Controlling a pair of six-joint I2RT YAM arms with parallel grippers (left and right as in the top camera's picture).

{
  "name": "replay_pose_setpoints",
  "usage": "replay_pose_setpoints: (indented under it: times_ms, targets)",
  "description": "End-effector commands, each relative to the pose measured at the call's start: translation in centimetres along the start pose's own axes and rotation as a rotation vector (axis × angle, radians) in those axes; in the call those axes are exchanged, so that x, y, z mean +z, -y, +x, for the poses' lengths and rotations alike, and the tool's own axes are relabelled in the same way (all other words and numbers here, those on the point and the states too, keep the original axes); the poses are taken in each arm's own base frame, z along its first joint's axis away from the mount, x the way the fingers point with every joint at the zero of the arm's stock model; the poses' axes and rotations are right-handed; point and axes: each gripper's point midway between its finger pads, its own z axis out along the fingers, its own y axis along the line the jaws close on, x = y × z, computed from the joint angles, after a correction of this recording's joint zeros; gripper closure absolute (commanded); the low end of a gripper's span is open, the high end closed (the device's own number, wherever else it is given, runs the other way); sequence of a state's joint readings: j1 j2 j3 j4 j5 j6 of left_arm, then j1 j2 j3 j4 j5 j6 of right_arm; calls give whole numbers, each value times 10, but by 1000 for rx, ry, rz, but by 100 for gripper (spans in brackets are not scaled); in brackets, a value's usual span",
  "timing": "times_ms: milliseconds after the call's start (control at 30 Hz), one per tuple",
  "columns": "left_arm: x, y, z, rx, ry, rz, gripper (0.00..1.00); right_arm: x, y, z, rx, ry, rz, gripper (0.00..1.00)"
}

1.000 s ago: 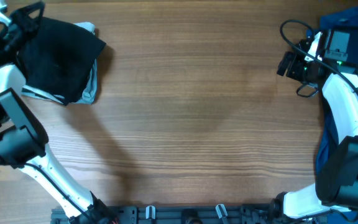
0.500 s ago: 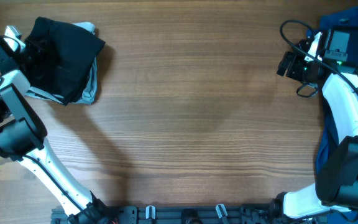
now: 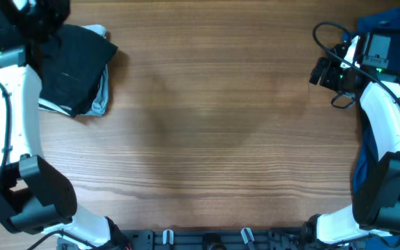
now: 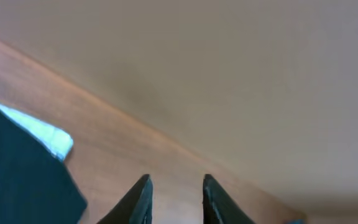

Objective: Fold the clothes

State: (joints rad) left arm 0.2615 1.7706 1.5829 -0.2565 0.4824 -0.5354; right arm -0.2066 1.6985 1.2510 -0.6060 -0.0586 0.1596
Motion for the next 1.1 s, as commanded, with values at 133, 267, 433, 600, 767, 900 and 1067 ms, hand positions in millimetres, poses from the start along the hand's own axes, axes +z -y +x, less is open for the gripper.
replay_pose_setpoints:
  times_ms: [133, 267, 433, 600, 767, 900, 1067]
  targets:
    - [26, -47, 85, 181, -239, -282, 91, 5, 2, 3, 3, -15, 2, 0]
    - [34, -107, 132, 91, -413, -405, 96, 5, 2, 3, 3, -14, 2, 1]
    - [54, -141, 202, 95, -679, -284, 93, 5, 2, 3, 3, -15, 2, 0]
    - [62, -180, 249, 61, -805, -319, 92, 5, 2, 3, 2, -15, 2, 0]
    - [68, -175, 236, 133, -764, -286, 90, 5, 2, 3, 2, -14, 2, 0]
    - [60, -125, 175, 198, -599, -231, 88, 5, 2, 3, 3, -14, 2, 1]
    - [27, -53, 102, 260, -371, -154, 13, 5, 2, 3, 3, -15, 2, 1]
